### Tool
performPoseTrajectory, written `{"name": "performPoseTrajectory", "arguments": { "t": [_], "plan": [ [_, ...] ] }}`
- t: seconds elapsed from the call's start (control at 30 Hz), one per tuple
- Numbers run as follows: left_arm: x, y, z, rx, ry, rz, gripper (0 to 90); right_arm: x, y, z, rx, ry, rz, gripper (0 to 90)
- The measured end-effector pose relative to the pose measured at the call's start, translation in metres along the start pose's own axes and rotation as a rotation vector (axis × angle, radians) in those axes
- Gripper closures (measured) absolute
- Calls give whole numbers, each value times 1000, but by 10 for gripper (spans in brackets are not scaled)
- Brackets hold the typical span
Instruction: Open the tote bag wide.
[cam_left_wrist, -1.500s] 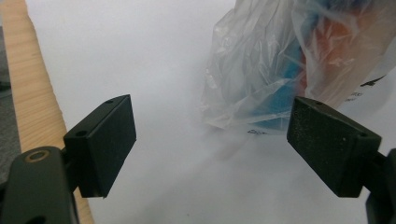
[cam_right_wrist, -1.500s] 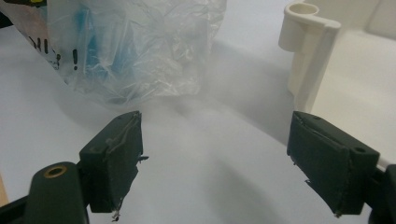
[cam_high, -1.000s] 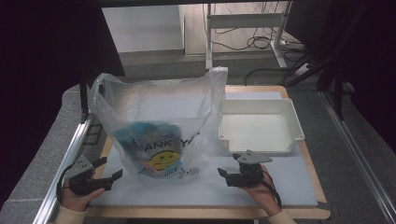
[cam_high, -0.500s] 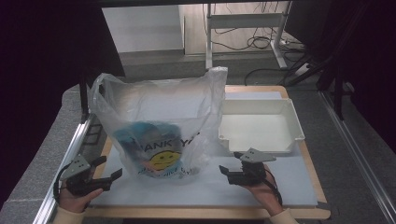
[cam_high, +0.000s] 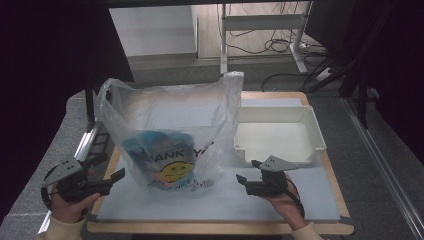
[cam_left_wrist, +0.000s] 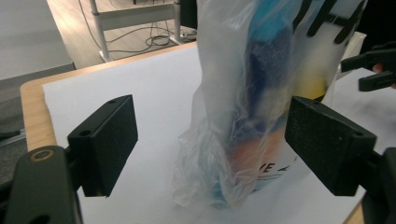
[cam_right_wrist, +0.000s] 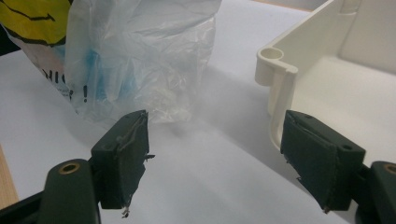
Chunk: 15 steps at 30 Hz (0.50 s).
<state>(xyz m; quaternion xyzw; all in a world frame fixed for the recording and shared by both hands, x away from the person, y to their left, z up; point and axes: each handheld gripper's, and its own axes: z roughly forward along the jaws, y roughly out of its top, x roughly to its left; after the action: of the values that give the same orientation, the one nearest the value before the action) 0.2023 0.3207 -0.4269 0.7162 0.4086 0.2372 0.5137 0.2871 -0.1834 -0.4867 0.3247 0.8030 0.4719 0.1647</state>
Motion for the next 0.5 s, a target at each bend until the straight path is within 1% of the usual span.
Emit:
{"name": "performPoseTrajectory", "arguments": {
  "t": [0.1,0.13,0.2,0.23,0.27,0.33,0.37,0.4,0.43,0.5],
  "plan": [
    [1,14,-7,-22,-6,-12,176,0,0,2,7,8,1,234],
    [1,19,-9,-30,-13,-17,175,-1,0,1,9,1,2,235],
    [0,30,-12,-48,-18,-7,177,-1,1,1,8,0,1,235],
    [0,30,-12,-48,-18,-7,177,-1,1,1,8,0,1,235],
    [-2,41,-14,-60,-26,2,176,-1,0,1,10,-1,3,234],
    [-5,53,-15,-74,-29,14,177,-2,0,1,13,1,3,234],
    [-7,59,-16,-81,-29,24,176,-2,0,1,15,-6,3,234],
    [-7,59,-16,-81,-29,24,177,-2,0,1,15,-6,3,234],
    [-11,70,-17,-94,-31,38,177,-3,-2,2,22,-13,7,234],
    [-14,80,-18,-108,-34,54,177,-4,-2,2,28,-19,7,234]
  ]
}}
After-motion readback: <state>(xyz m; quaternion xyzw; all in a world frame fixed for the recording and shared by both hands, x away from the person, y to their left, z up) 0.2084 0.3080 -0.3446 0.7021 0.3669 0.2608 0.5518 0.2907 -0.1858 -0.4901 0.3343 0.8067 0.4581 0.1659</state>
